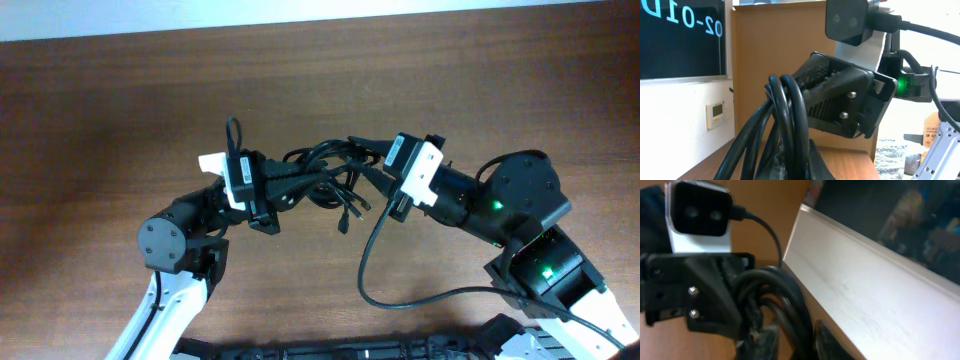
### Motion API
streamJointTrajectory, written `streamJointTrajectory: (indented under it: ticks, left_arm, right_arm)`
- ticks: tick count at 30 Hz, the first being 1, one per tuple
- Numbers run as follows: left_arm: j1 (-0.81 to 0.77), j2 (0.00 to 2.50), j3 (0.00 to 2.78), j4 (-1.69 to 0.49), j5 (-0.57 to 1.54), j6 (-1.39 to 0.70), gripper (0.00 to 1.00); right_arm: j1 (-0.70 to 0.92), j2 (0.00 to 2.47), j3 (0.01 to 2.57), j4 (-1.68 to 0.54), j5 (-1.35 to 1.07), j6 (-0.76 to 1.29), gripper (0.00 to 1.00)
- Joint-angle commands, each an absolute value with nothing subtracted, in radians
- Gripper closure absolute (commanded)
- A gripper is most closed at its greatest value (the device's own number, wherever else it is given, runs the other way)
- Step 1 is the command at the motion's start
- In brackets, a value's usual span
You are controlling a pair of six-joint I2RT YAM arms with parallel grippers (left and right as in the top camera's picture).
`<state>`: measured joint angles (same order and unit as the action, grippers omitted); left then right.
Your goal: Untangle cables
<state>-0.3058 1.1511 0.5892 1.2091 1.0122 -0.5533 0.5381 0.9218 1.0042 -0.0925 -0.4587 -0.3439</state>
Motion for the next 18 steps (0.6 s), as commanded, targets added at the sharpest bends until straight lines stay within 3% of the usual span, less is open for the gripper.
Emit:
streamJointTrajectory:
  ticks: [1, 7, 11, 18]
  left_arm:
    - [-0.305, 1.146, 0.611, 1.211, 0.990, -0.548, 1.00]
    - [-0.278, 1.146, 0.611, 1.125, 0.906, -0.558, 1.00]
    - [-0.162, 1.146, 0.611, 0.940, 0.762, -0.752, 1.00]
    - [-0.151, 1.146, 0.611, 0.940, 0.757, -0.774, 1.00]
  right_arm:
    - [0.536, 0.922, 1.018, -0.085, -0.414, -0.336, 0.96]
    - [0.536, 0.903, 1.018, -0.086, -0.414, -0.336, 0.96]
    - [0.536, 0.861, 1.018, -0.092, -0.407, -0.336, 0.96]
    - [0.536, 0.855, 1.018, -0.092, -0.407, -0.336, 0.96]
